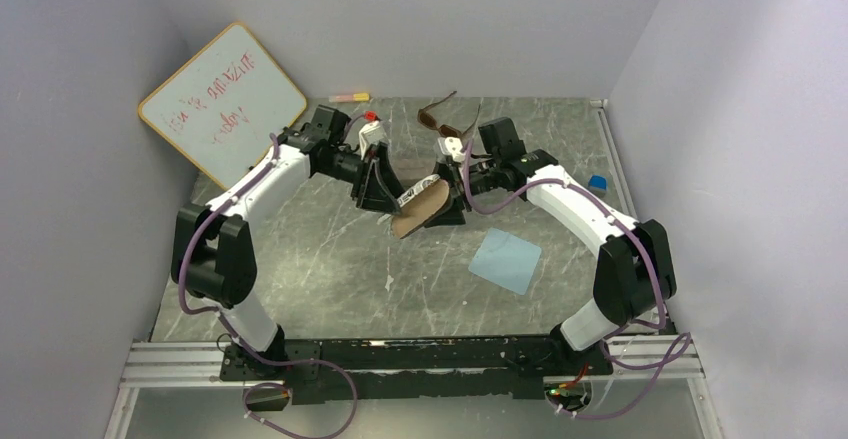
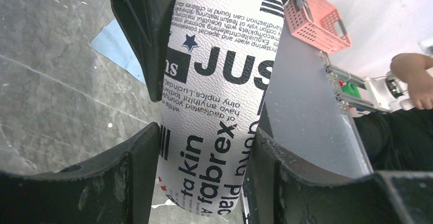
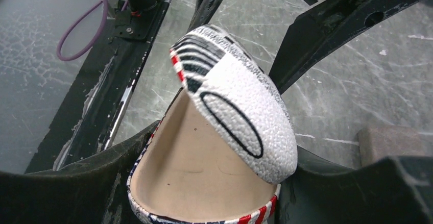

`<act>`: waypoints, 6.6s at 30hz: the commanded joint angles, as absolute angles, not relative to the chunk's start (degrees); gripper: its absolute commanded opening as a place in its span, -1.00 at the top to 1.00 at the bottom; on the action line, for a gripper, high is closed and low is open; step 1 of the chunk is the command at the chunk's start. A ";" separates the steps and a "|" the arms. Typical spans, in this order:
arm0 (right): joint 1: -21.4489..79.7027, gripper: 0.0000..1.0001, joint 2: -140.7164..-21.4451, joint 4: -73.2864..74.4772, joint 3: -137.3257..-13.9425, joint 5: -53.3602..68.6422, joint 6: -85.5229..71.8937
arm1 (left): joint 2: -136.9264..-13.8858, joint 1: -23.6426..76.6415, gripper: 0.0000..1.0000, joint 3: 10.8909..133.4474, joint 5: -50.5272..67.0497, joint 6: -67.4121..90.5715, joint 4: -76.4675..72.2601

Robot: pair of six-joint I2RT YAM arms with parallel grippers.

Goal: Organize the sunglasses
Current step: Open the sunglasses case, then place the sunglasses case at the center of the board.

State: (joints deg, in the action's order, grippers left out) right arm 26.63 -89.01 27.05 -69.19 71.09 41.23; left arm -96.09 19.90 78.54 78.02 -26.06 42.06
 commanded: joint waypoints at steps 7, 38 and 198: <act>27.37 1.00 -84.64 30.78 -70.39 77.40 45.89 | -98.39 14.13 0.14 80.66 77.07 -21.60 41.98; 27.33 1.00 -89.21 12.21 -67.06 70.96 23.51 | -88.14 21.89 0.25 78.75 54.78 -22.65 35.30; -2.33 -1.00 -78.31 14.73 -59.50 51.59 18.98 | -107.29 46.82 0.00 72.23 -24.04 -51.59 -7.76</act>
State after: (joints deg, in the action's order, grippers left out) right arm -1.87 -78.06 16.21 -59.40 50.02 19.25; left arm -112.27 46.59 69.43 -24.86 -55.88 -9.45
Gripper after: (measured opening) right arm 0.997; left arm 0.416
